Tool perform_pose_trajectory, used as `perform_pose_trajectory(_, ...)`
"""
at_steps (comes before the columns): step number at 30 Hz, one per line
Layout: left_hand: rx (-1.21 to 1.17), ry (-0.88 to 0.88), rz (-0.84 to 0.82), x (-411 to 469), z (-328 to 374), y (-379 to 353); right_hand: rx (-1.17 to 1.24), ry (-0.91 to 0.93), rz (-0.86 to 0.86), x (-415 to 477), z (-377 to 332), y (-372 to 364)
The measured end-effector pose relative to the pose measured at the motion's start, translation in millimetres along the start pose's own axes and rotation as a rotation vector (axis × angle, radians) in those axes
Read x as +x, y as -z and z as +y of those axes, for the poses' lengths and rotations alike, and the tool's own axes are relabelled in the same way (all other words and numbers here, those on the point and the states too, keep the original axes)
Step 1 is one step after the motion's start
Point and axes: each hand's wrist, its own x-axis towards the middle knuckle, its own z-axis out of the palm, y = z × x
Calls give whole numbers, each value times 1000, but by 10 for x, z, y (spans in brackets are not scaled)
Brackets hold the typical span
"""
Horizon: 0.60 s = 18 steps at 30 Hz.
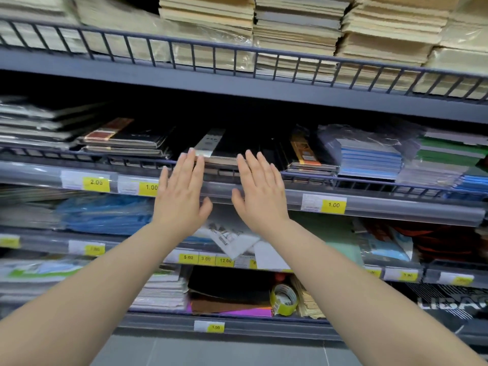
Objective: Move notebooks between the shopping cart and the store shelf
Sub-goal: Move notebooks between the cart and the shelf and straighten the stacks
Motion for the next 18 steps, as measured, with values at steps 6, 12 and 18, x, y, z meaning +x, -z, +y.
perform_pose_trajectory(6, -73, -15, -57, 113, 35, 39, -8, -67, -54, 76, 46, 7)
perform_pose_trajectory(12, -98, 14, -10, 233, 7, 162, 28, -107, -45, 100, 4, 96)
perform_pose_trajectory(18, 1, 64, -118, 334, 89, 210, -18, -245, -173, 89, -36, 165)
